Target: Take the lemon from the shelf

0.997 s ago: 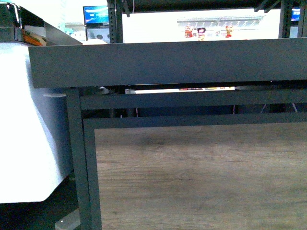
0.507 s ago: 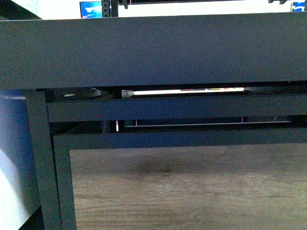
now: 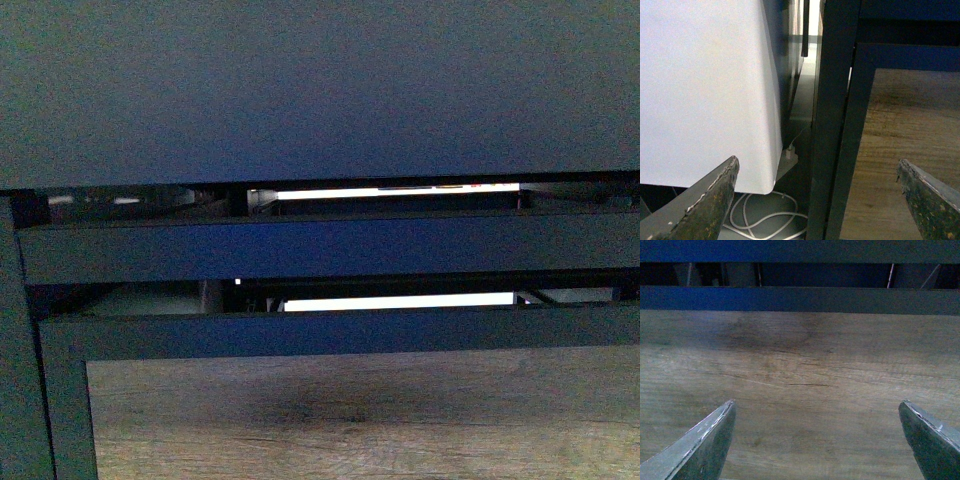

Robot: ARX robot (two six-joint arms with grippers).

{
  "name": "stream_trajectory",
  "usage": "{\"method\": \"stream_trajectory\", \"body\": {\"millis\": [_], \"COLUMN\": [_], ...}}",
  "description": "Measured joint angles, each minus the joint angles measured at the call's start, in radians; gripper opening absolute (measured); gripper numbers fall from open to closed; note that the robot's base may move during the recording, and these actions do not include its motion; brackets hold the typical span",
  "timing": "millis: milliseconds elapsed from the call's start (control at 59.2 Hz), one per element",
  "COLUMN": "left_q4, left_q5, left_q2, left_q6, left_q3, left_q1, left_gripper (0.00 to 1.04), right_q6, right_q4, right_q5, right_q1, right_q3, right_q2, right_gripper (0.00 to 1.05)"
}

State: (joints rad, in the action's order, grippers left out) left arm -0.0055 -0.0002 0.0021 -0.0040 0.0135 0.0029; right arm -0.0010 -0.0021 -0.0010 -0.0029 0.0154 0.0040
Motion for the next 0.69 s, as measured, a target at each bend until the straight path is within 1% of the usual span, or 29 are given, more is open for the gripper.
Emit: {"method": "stream_trajectory", "body": {"millis": [693], "left_q4": [0.000], "left_q5": [0.000], "left_q2": [0.000], "left_q6": [0.000], "left_q3": [0.000], "left_q1": [0.000], "left_gripper": [0.97], "right_q6": [0.001], "right_q4": [0.000], "right_q5": [-0.002], "right_q1": [0.000], "right_q3": [0.000], "right_q2": [-0.001], "right_gripper": [0.97]}}
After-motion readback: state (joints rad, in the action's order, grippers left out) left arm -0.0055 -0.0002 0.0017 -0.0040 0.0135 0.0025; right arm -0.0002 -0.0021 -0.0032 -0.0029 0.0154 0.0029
